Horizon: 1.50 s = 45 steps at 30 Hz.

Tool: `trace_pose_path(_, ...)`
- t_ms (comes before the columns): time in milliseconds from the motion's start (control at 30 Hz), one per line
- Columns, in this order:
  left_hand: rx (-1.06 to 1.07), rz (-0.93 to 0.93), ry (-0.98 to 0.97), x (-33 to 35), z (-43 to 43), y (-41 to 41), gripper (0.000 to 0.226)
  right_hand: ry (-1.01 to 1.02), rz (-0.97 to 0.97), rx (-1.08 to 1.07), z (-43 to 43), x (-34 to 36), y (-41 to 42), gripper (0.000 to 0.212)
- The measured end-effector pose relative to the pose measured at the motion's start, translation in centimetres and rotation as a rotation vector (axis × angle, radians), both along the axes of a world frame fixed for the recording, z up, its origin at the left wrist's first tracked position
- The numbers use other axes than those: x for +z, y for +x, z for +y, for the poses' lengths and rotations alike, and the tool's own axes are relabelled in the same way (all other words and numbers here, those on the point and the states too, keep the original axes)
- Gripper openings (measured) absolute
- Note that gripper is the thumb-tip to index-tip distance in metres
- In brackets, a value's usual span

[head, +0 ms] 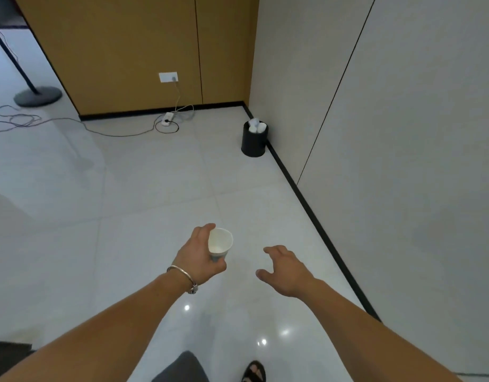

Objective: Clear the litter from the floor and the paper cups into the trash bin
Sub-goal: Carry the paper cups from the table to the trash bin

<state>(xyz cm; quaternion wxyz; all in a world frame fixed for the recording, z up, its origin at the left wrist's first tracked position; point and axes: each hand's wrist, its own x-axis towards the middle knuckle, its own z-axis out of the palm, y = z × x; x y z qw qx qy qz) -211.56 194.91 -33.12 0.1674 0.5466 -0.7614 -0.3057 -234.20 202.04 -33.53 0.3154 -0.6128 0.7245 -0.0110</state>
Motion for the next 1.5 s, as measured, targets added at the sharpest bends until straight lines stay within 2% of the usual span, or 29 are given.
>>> trace_pose_path(233, 0.000, -0.020, 0.022, -0.7, -15.8, -5.2, 0.090, 0.000, 0.023, 0.016, -16.6, 0.2, -5.4, 0.074)
trace_pose_path(400, -0.064, -0.044, 0.025, -1.9, -29.4, -9.0, 0.080, -0.003, 0.039, -0.022, -29.0, -0.5, -8.7, 0.074)
trace_pose_path(700, -0.176, -0.101, -0.060, -0.6, -51.7, -17.6, 0.077, 0.019, 0.006, -0.116, -47.6, -0.8, -16.4, 0.074)
trace_pose_path(900, -0.176, -0.065, -0.052, -2.0, -65.0, -26.4, 0.094, 0.024, 0.006, -0.109, -61.3, -3.0, -25.1, 0.075)
trace_pose_path(1167, -0.074, -0.086, -0.056, -2.1, -80.9, -35.3, 0.078, 0.044, 0.030, -0.020, -79.4, -1.7, -35.1, 0.074)
trace_pose_path(1333, -0.080, -0.109, -0.015, -4.8, -92.4, -39.0, 0.075, 0.045, 0.040, 0.006, -91.5, -3.2, -38.2, 0.075)
trace_pose_path(1500, -0.177, -0.102, 0.046, -9.4, -105.4, -43.5, 0.079, 0.022, 0.081, -0.015, -104.1, -7.3, -40.7, 0.075)
